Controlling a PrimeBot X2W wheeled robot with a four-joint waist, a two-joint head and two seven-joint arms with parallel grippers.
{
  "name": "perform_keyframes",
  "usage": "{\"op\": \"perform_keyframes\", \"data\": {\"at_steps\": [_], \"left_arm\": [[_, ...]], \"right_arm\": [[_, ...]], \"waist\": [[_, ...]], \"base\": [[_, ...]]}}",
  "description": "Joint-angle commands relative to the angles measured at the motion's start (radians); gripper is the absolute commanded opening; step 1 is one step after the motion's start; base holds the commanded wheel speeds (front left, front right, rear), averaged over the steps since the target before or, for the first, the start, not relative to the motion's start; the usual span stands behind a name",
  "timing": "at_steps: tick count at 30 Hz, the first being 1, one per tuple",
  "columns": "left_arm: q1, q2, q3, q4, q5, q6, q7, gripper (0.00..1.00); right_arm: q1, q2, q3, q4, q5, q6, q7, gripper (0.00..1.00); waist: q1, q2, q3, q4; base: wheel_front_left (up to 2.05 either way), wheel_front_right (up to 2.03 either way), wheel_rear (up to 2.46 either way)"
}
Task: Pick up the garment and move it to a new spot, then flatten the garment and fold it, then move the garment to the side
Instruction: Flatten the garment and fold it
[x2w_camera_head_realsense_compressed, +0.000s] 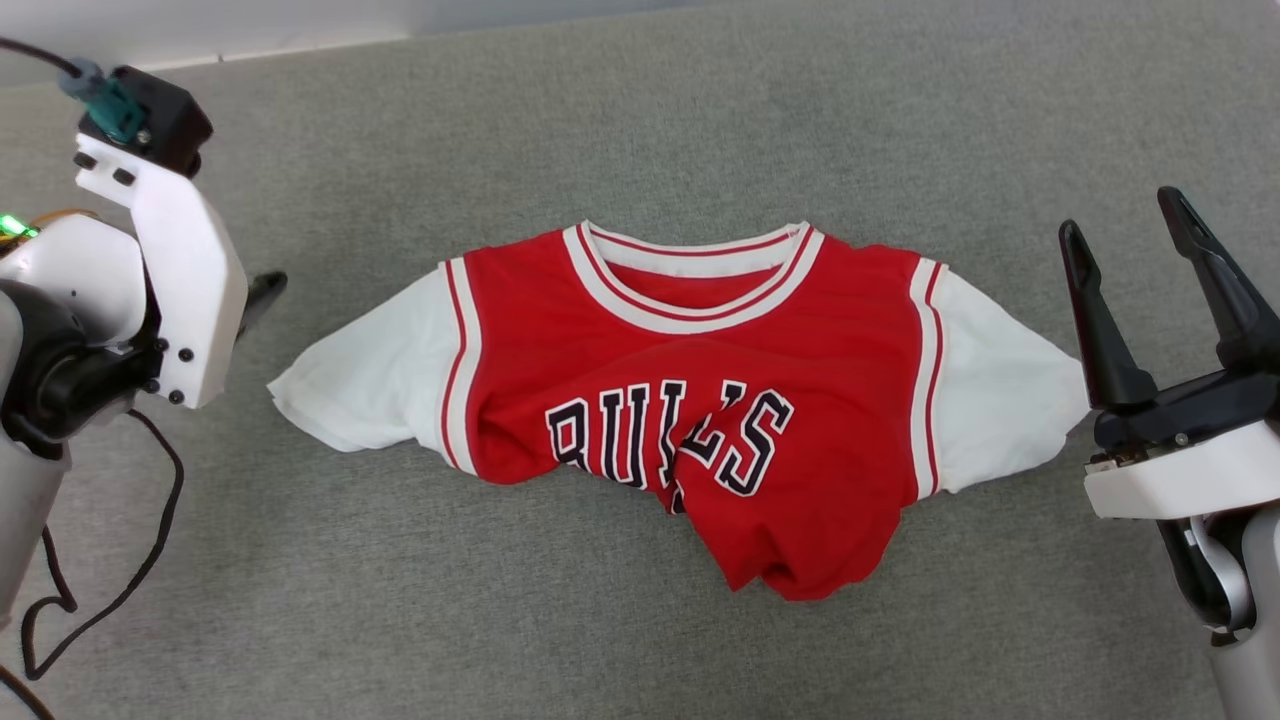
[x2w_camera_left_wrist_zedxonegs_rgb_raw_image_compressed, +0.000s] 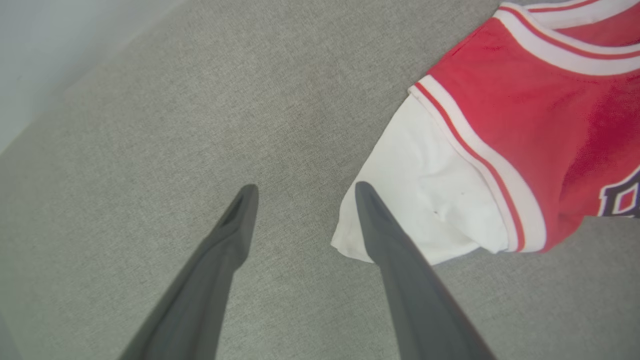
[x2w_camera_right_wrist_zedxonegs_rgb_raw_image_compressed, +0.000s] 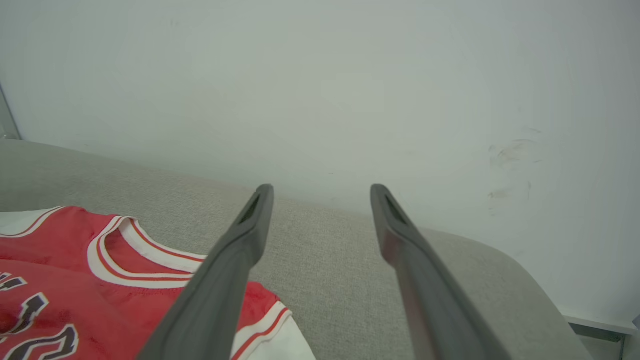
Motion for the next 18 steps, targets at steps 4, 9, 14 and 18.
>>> {"op": "perform_keyframes", "data": {"at_steps": [4,9,14,18], "left_arm": [[-0.043,0.029,-0.075,0.019,-0.061,0.000,0.099,1.00],[-0.061,0.060,-0.164,0.057,-0.097,0.000,0.157,1.00],[-0.041,0.067,-0.237,0.102,-0.137,0.000,0.187,1.00],[-0.035,0.066,-0.282,0.114,-0.162,0.000,0.174,0.36]], "right_arm": [[-0.025,0.008,0.006,-0.009,-0.004,-0.001,0.004,1.00],[-0.050,0.014,0.021,-0.006,-0.009,-0.001,0.001,1.00],[-0.071,0.016,0.032,0.007,-0.011,-0.001,-0.006,1.00],[-0.078,0.017,0.029,0.022,-0.010,-0.001,-0.009,1.00]], "waist": [[-0.0001,0.0000,0.042,-0.017],[-0.0001,0.0000,0.081,-0.034],[-0.0001,0.0000,0.104,-0.042],[-0.0001,0.0000,0.108,-0.040]], "base": [[0.00,0.00,0.00],[0.00,0.00,0.00],[0.00,0.00,0.00],[0.00,0.00,0.00]]}}
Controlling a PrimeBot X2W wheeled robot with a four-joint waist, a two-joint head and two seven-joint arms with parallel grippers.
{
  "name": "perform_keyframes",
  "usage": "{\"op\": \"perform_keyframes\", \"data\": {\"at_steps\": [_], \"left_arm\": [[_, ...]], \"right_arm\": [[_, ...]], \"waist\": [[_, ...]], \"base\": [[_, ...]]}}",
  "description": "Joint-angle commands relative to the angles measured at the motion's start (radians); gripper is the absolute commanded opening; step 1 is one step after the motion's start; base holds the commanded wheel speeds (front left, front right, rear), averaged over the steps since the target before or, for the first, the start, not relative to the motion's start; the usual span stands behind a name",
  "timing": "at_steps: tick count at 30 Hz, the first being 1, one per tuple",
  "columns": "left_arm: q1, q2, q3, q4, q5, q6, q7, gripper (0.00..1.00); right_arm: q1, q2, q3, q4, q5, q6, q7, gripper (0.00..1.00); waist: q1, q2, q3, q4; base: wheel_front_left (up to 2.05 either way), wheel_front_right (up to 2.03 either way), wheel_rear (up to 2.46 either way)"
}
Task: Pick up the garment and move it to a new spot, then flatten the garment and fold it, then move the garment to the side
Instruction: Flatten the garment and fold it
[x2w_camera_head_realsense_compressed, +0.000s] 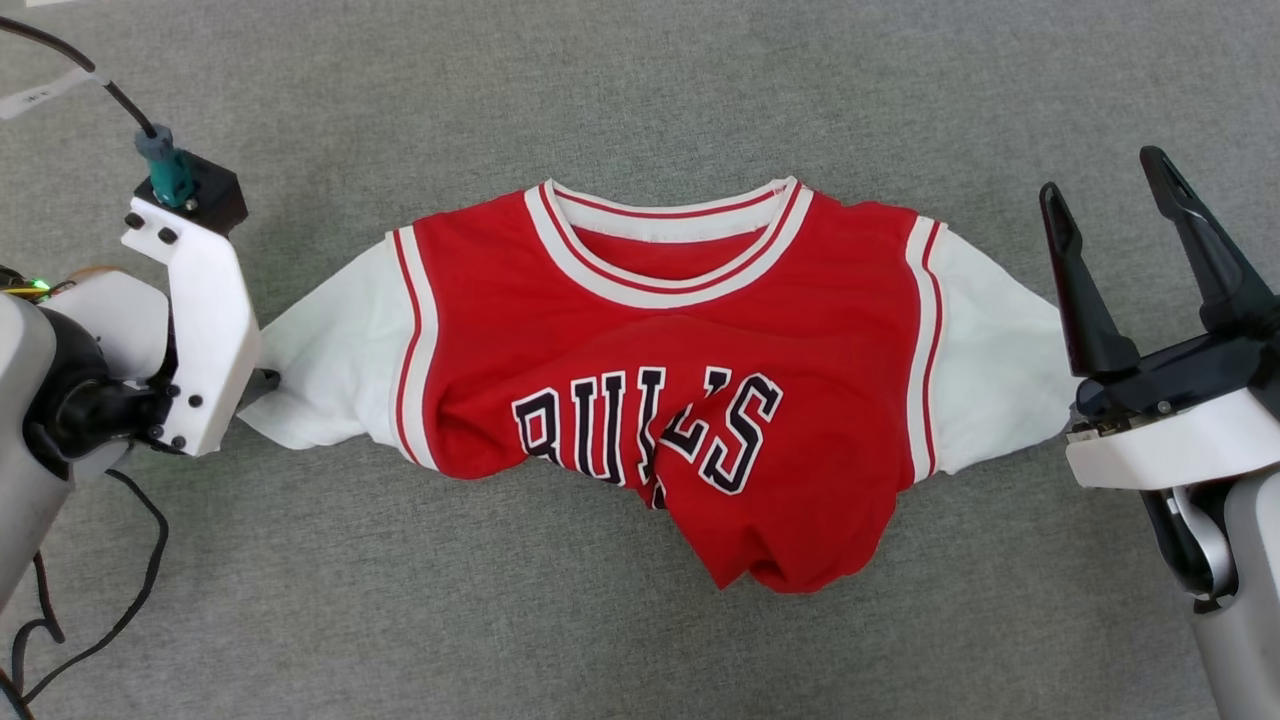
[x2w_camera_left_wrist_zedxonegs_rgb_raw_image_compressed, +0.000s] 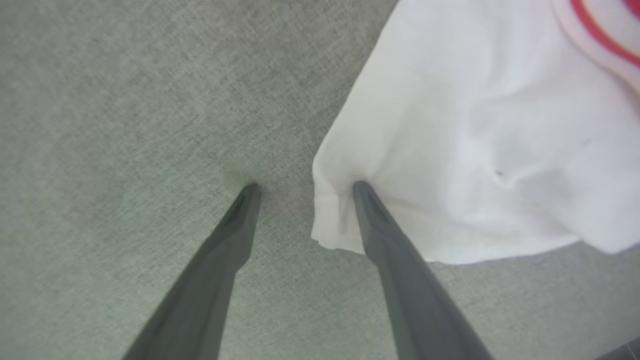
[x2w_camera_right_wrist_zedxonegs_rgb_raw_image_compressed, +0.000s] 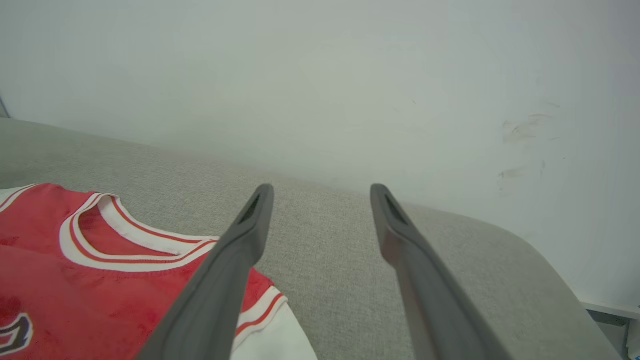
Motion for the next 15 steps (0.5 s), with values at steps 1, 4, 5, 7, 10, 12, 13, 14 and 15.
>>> {"op": "perform_keyframes", "data": {"at_steps": [1,4,5,7,10,12,13,14,15], "left_arm": [[0.029,-0.020,-0.038,0.022,-0.013,0.000,-0.006,0.00],[0.023,-0.018,-0.054,0.029,-0.024,0.000,-0.034,0.00],[0.019,-0.013,-0.054,0.031,-0.027,0.000,-0.047,0.00],[0.011,-0.005,-0.055,0.027,-0.033,0.000,-0.073,0.00],[-0.001,0.012,-0.056,0.012,-0.044,0.000,-0.111,0.00],[-0.001,0.018,-0.057,0.001,-0.051,0.000,-0.135,0.00],[0.000,0.022,-0.057,-0.007,-0.054,0.000,-0.148,0.00],[0.001,0.027,-0.059,-0.017,-0.057,0.000,-0.159,0.00],[0.004,0.032,-0.060,-0.026,-0.061,0.000,-0.169,0.00]], "right_arm": [[-0.016,0.005,-0.002,0.009,-0.002,-0.001,-0.005,1.00],[-0.028,-0.006,-0.007,0.022,-0.002,-0.001,-0.007,1.00],[-0.034,-0.014,-0.008,0.026,-0.004,-0.001,-0.006,1.00],[-0.049,-0.036,-0.006,0.031,-0.009,-0.001,0.002,1.00],[-0.087,-0.089,0.003,0.029,-0.008,-0.001,0.037,1.00],[-0.116,-0.141,0.023,0.032,0.003,-0.001,0.088,1.00],[-0.131,-0.172,0.042,0.035,0.014,-0.001,0.123,1.00],[-0.147,-0.205,0.066,0.038,0.030,-0.001,0.168,1.00],[-0.162,-0.239,0.099,0.041,0.056,-0.001,0.219,1.00]], "waist": [[0.0000,-0.0001,-0.003,0.003],[0.0000,-0.0001,-0.024,0.010],[0.0000,-0.0001,-0.033,0.013],[0.0000,-0.0001,-0.056,0.018],[0.0000,-0.0001,-0.091,0.028],[0.0000,-0.0001,-0.111,0.036],[0.0000,-0.0001,-0.119,0.042],[0.0000,-0.0001,-0.126,0.047],[0.0000,-0.0001,-0.132,0.052]], "base": [[0.00,0.00,0.00],[0.00,0.00,0.00],[0.00,0.00,0.00],[0.00,0.00,0.00],[0.00,0.00,0.00],[0.00,0.00,0.00],[0.00,0.00,0.00],[0.00,0.00,0.00],[0.00,0.00,0.00]]}}
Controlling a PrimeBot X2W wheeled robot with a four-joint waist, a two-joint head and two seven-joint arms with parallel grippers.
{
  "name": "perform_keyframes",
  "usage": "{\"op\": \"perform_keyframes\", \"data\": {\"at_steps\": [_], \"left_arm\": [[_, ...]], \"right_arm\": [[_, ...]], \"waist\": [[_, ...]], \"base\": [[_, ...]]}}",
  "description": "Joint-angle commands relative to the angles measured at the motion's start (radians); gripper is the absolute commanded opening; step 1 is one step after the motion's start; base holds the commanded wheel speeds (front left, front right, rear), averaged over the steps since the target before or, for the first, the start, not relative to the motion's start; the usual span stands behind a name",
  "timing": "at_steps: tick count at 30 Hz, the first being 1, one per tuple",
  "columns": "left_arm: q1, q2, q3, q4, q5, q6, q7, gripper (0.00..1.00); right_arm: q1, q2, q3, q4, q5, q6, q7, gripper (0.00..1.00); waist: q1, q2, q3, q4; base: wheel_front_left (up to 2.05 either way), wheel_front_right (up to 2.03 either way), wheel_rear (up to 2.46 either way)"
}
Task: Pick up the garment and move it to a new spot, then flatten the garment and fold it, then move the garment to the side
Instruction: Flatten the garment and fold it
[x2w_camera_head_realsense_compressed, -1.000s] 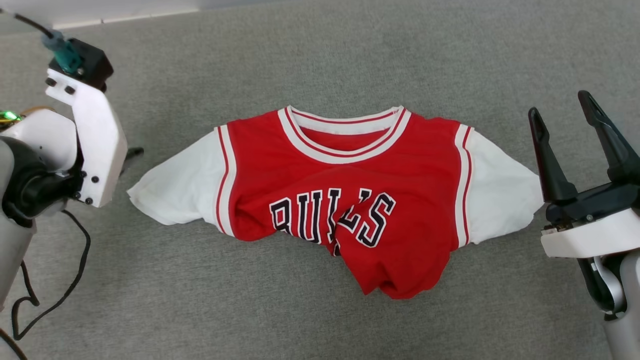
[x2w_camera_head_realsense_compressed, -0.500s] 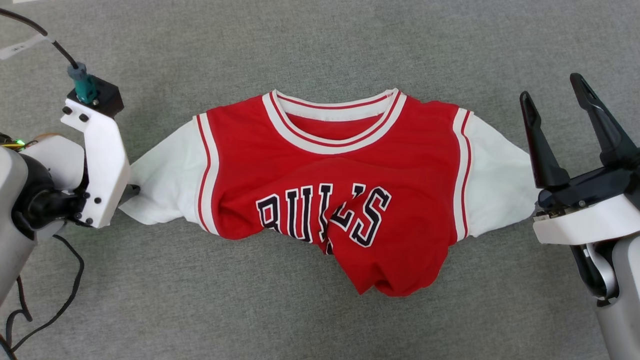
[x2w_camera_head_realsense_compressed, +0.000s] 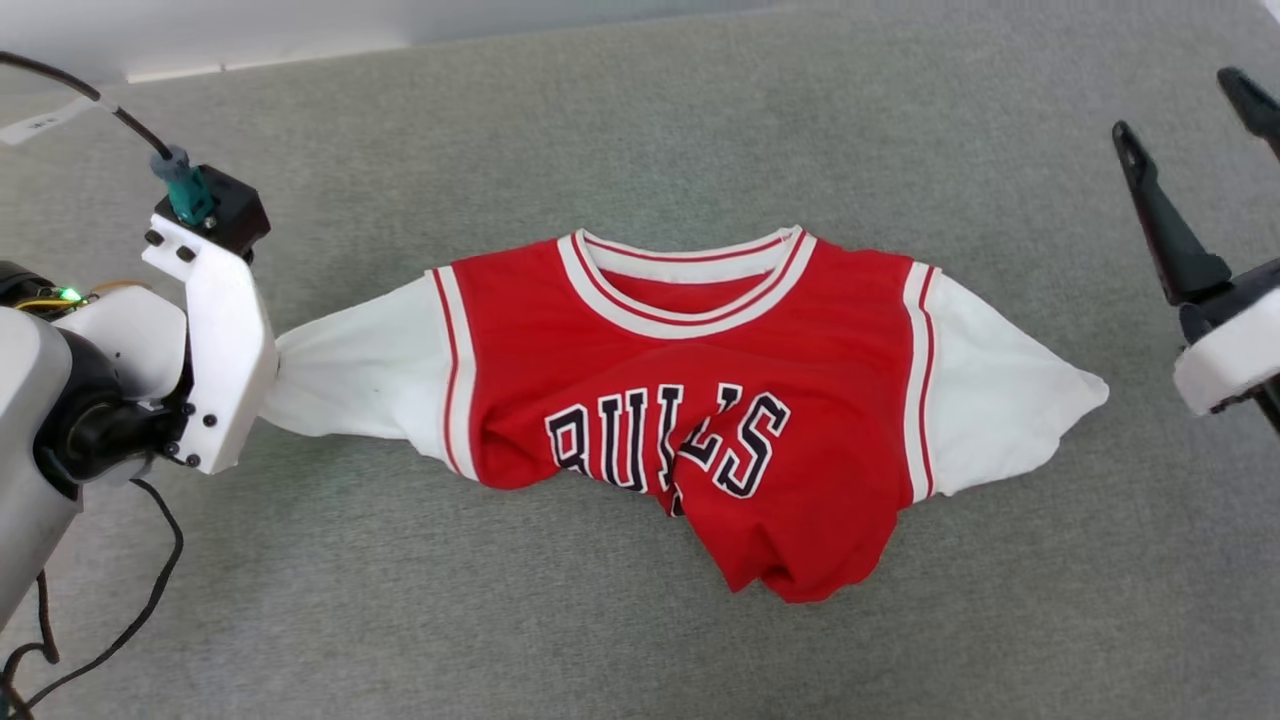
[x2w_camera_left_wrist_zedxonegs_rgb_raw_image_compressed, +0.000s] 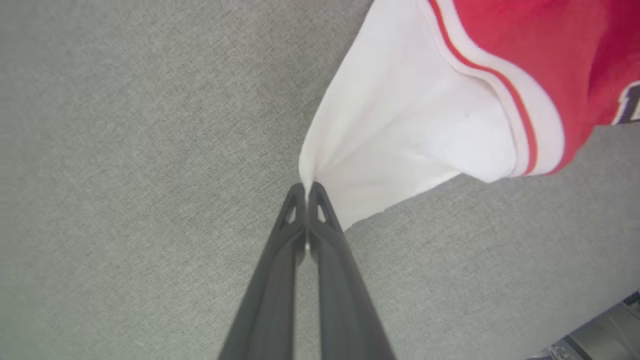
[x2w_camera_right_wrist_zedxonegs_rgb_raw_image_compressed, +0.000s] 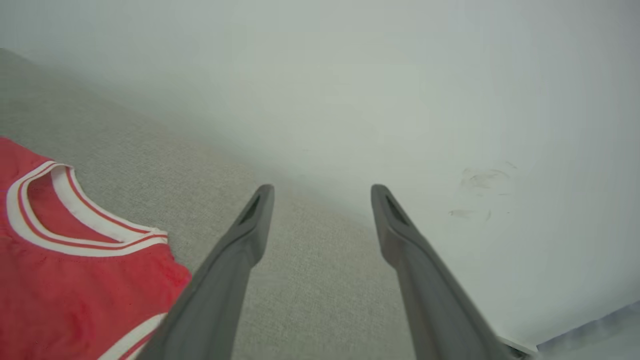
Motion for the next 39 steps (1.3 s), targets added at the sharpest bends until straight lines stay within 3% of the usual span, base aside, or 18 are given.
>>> {"op": "perform_keyframes", "data": {"at_steps": [1,9,14,20,25,32,33,34,39], "left_arm": [[0.012,0.009,-0.001,-0.014,-0.006,0.000,-0.016,0.00],[0.010,0.013,-0.026,-0.094,0.006,0.000,-0.055,0.00],[-0.017,-0.002,-0.035,-0.123,0.026,0.000,-0.065,0.00],[-0.053,-0.016,-0.044,-0.140,0.038,0.000,-0.067,0.00],[-0.086,-0.022,-0.050,-0.148,0.047,0.000,-0.073,0.00],[-0.098,-0.026,-0.056,-0.134,0.051,0.000,-0.093,0.00],[-0.096,-0.026,-0.057,-0.128,0.050,0.000,-0.099,0.00],[-0.091,-0.026,-0.058,-0.123,0.050,0.000,-0.104,0.00],[-0.074,-0.024,-0.056,-0.099,0.068,0.001,-0.160,0.00]], "right_arm": [[-0.027,-0.041,0.048,0.002,0.045,-0.001,0.076,1.00],[-0.153,-0.335,0.343,-0.039,0.405,-0.001,0.618,1.00],[-0.220,-0.417,0.447,-0.008,0.569,-0.001,0.824,1.00],[-0.263,-0.409,0.515,0.069,0.632,-0.001,0.918,1.00],[-0.274,-0.353,0.564,0.148,0.654,-0.001,0.890,1.00],[-0.238,-0.273,0.730,0.205,0.680,0.001,0.831,1.00],[-0.246,-0.267,0.746,0.204,0.683,0.001,0.813,0.22],[-0.259,-0.263,0.756,0.208,0.688,0.002,0.792,0.00],[-0.334,-0.296,0.762,0.234,0.698,0.000,0.672,0.00]], "waist": [[0.0000,0.0000,-0.019,0.018],[0.0000,0.0000,-0.012,0.058],[0.0000,0.0000,0.020,0.079],[0.0000,0.0000,0.061,0.094],[0.0000,0.0000,0.103,0.108],[0.0000,0.0000,0.124,0.108],[0.0000,0.0000,0.120,0.106],[0.0000,0.0000,0.112,0.103],[0.0000,0.0000,0.046,0.087]], "base": [[0.00,0.00,0.00],[0.00,0.00,0.00],[0.00,0.00,0.00],[0.00,0.00,0.00],[0.00,0.00,0.00],[0.00,0.00,0.00],[0.00,0.00,0.00],[0.00,0.00,0.00],[0.00,0.00,0.00]]}}
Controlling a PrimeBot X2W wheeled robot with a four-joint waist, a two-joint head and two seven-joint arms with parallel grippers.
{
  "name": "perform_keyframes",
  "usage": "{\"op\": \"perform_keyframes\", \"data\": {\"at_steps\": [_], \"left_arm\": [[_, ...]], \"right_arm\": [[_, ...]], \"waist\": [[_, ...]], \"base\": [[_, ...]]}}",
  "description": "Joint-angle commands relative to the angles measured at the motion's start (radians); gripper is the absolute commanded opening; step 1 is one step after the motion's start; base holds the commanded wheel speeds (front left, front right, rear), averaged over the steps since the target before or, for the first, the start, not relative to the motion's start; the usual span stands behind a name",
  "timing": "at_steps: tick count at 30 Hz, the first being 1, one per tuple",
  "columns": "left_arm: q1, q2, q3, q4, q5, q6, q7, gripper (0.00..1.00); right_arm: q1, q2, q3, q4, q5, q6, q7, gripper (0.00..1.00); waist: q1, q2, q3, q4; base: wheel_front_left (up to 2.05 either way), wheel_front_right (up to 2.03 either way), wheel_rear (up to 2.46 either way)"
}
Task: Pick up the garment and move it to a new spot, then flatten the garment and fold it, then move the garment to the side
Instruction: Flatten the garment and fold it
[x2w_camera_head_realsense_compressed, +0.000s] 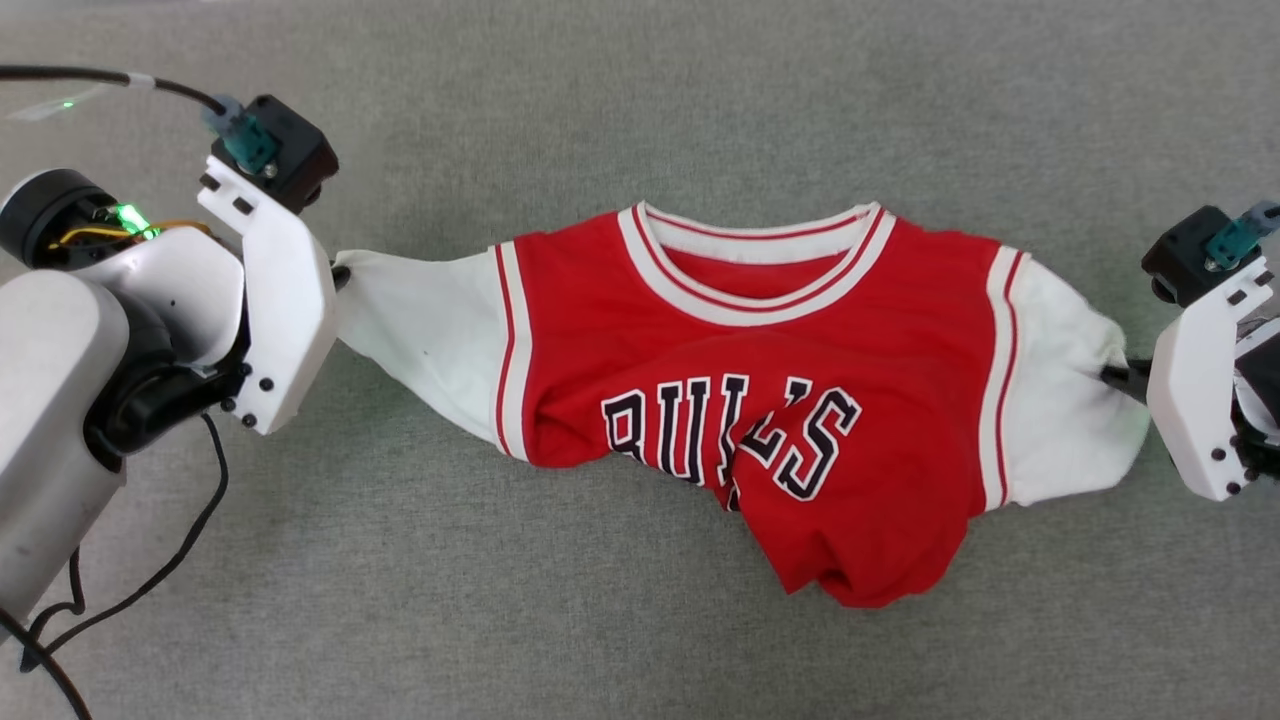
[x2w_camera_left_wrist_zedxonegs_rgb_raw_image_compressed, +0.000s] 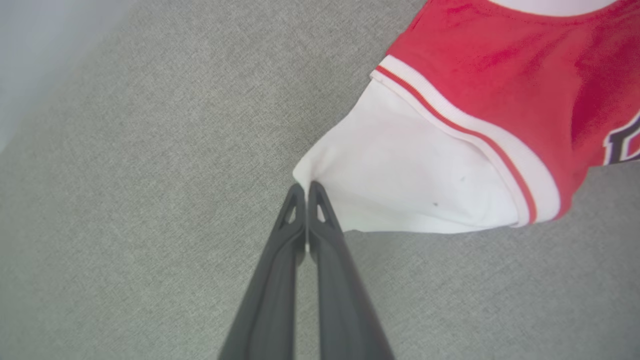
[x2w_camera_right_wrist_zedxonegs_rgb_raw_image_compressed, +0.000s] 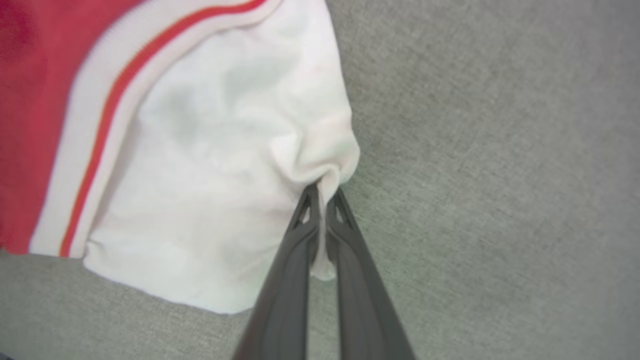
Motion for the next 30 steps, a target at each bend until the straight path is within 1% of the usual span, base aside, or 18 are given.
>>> {"op": "perform_keyframes", "data": {"at_steps": [1,7,8,12,15,19,23,30], "left_arm": [[0.015,-0.001,0.004,0.003,0.000,0.001,-0.012,0.00],[0.017,0.007,0.027,-0.003,0.011,0.000,-0.098,0.00],[0.014,0.017,0.044,-0.020,0.015,0.007,-0.131,0.00],[-0.002,0.025,0.073,-0.047,0.016,0.017,-0.169,0.00],[-0.032,0.030,0.094,-0.064,0.025,0.023,-0.191,0.00],[-0.088,0.018,0.118,-0.075,0.041,0.026,-0.213,0.00],[-0.163,-0.007,0.134,-0.062,0.067,0.027,-0.230,0.00],[-0.334,-0.086,0.137,0.029,0.131,0.019,-0.278,0.00]], "right_arm": [[-0.014,0.009,0.004,0.004,0.000,0.000,-0.029,0.00],[-0.060,-0.026,0.007,-0.009,-0.002,0.000,-0.207,0.00],[-0.083,-0.048,-0.014,-0.027,-0.006,0.000,-0.279,0.00],[-0.112,-0.060,-0.038,-0.046,-0.018,0.000,-0.341,0.00],[-0.151,-0.057,-0.073,-0.056,-0.034,0.000,-0.382,0.00],[-0.204,-0.044,-0.121,-0.052,-0.075,0.000,-0.415,0.00],[-0.271,-0.019,-0.155,-0.041,-0.115,0.000,-0.406,0.00],[-0.444,0.060,-0.191,0.018,-0.207,0.000,-0.378,0.00]], "waist": [[0.0000,0.0000,-0.039,-0.011],[0.0000,0.0000,-0.128,-0.019],[0.0000,0.0000,-0.161,-0.020],[0.0000,0.0000,-0.194,-0.020],[0.0000,0.0000,-0.212,-0.019],[0.0000,0.0000,-0.223,-0.017],[0.0000,0.0000,-0.219,-0.011],[0.0000,0.0000,-0.157,0.004]], "base": [[0.00,0.00,0.00],[0.00,0.00,0.00],[0.00,0.00,0.00],[0.00,0.00,0.00],[0.00,0.00,0.00],[0.00,0.00,0.00],[0.00,0.00,0.00],[0.00,0.00,0.00]]}}
